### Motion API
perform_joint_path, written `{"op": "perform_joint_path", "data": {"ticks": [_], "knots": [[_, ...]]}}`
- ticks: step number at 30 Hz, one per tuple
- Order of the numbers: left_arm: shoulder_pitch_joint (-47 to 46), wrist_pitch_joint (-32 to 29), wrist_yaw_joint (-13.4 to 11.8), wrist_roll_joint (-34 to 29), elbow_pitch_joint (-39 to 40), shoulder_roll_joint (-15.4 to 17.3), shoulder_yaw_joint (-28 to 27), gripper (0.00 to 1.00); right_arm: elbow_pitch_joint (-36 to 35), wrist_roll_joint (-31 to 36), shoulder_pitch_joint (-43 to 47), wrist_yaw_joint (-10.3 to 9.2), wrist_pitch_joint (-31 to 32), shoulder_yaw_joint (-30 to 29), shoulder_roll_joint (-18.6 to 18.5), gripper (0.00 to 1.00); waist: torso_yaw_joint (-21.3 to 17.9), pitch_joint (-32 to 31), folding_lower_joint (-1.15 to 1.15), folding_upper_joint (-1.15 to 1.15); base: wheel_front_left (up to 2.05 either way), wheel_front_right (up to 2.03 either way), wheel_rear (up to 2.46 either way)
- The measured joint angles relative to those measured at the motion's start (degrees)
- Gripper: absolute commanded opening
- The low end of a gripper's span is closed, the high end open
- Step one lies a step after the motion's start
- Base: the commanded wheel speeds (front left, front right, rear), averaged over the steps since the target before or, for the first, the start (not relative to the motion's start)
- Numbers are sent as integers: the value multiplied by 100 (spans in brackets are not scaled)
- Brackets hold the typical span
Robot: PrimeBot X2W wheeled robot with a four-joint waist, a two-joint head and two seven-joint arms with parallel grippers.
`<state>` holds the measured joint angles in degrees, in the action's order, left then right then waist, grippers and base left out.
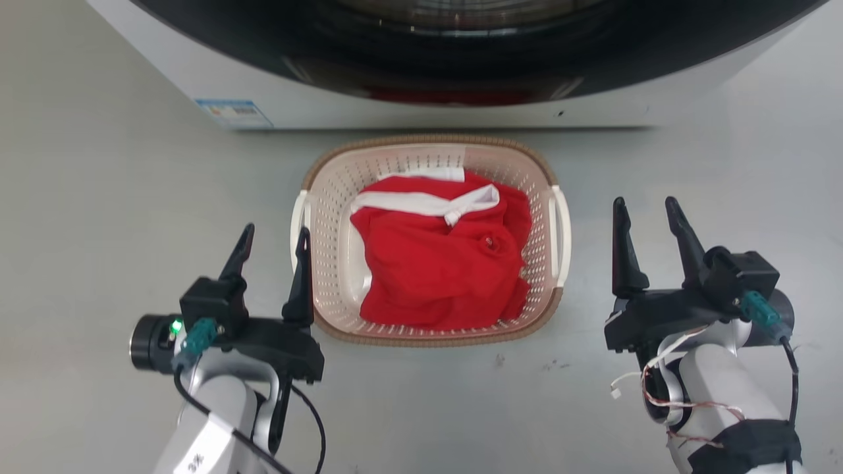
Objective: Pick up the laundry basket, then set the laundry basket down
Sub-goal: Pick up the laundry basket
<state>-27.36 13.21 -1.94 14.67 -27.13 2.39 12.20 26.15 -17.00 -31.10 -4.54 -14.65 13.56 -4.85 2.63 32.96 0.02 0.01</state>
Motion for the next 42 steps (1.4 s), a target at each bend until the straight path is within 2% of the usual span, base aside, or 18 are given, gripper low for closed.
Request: {"op": "perform_joint_path", "data": {"ticks": [15,22,42], "knots": [[-1378,7,46,282,-814,-58,41,100,617,120,-1088,0,20,-130,-167,100,221,1354,-1,0,0,0,0],[-1619,53,45,441,-1238,-64,289,100,984,143,-1322,1,19,-92,-162,100,317,1864,-1,0,0,0,0],[-2285,109,41,768,-2038,-79,716,100,1580,193,-1912,27,-4,156,-10,100,400,2396,-2,-1,0,0,0]]}}
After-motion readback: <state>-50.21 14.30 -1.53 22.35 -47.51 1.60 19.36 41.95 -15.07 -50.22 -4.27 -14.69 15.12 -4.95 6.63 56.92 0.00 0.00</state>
